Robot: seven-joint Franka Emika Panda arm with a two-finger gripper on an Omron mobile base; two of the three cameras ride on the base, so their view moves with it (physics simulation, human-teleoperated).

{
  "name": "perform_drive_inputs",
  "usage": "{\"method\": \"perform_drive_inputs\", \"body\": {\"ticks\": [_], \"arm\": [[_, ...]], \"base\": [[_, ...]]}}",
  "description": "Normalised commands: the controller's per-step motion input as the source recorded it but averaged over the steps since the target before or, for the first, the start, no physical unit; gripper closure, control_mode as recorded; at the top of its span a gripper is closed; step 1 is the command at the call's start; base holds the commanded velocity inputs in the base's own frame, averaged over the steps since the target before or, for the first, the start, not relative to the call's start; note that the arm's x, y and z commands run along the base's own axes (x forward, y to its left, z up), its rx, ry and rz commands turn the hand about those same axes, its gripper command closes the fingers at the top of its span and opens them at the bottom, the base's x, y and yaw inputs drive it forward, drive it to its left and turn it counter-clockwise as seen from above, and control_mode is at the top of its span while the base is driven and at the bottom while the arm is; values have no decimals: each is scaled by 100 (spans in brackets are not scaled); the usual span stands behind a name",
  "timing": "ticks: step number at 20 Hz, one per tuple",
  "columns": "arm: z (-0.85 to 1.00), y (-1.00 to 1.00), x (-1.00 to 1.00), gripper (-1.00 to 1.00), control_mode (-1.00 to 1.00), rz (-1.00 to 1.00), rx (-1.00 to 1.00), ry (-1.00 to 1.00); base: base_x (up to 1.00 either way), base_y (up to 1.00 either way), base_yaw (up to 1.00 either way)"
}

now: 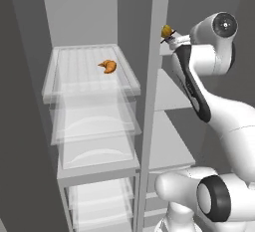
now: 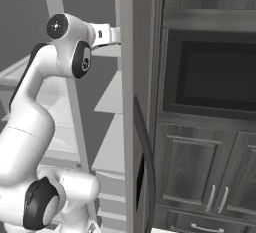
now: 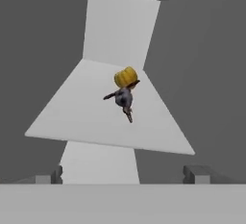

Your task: Pick up the frozen fish from the freezer, place it on any shelf in the fridge, and close the fridge and freezer doors when done.

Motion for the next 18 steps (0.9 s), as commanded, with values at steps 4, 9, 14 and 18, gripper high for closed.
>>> {"method": "perform_drive_inputs", "body": {"ticks": [4, 9, 14, 18], "arm": [[-7, -44, 39, -100, -100, 0, 11, 1], [-11, -20, 52, -100, -100, 0, 15, 7], [-23, -8, 59, -100, -100, 0, 5, 21], [-14, 0, 75, -100, -100, 0, 0, 9]], "base": [[0, 0, 0], [0, 0, 0], [0, 0, 0], [0, 0, 0]]}}
